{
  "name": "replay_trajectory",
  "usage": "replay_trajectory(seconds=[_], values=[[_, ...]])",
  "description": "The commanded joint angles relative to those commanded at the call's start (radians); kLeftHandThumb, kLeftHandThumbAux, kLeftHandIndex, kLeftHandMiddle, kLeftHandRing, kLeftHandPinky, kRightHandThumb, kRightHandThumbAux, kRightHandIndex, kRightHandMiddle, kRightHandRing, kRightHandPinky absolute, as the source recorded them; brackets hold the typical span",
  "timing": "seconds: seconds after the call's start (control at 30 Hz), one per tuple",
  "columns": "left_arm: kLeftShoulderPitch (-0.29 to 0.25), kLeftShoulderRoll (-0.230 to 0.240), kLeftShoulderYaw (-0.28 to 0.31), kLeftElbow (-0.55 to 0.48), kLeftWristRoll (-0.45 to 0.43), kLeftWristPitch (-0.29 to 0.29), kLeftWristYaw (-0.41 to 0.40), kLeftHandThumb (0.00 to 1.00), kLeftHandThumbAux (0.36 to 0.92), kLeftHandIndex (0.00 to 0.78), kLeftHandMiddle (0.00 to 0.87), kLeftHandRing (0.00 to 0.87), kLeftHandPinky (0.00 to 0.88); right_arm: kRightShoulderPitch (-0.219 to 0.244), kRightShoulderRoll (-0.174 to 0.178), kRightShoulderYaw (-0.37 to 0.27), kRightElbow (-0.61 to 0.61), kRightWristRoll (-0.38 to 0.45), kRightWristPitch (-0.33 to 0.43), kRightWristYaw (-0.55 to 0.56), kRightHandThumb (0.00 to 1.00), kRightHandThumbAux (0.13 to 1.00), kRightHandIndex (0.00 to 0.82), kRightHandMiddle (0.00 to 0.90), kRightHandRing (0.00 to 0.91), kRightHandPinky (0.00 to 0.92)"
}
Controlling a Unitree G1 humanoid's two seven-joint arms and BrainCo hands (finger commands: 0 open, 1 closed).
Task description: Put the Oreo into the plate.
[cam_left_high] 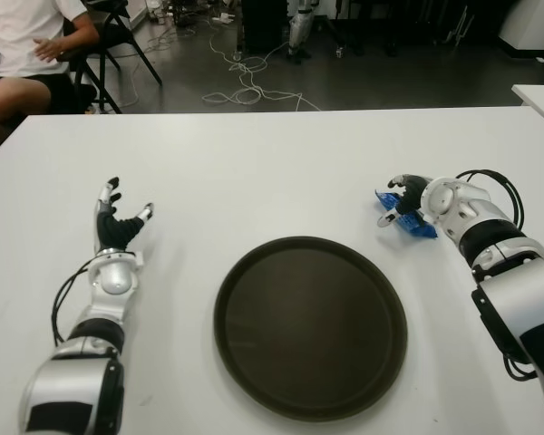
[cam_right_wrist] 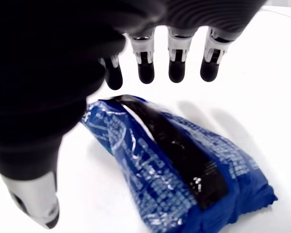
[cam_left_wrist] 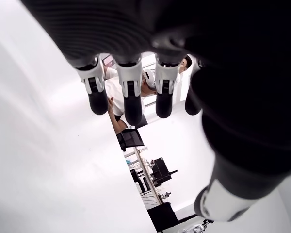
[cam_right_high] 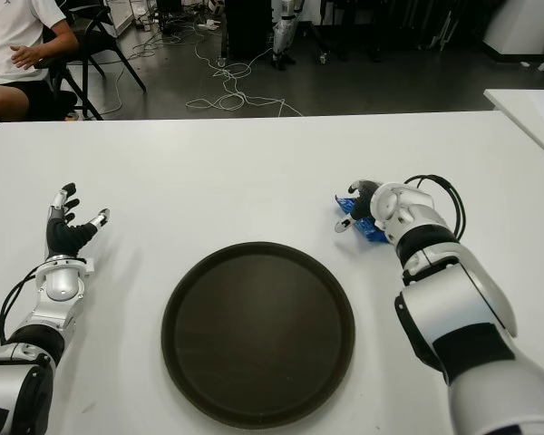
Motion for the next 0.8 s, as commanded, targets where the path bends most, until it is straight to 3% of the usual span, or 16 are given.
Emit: replay_trajectory(seconds=[0.8], values=[[0.0,-0.002,-0.002,-0.002,0.004,-0.008,0.008,0.0,0.832,0.072,0.115,0.098,0.09,0.007,0.007,-0.011,0.004,0.018,0.04,-0.007,0.0,0.731,0.002,0.018,0.001,0.0]])
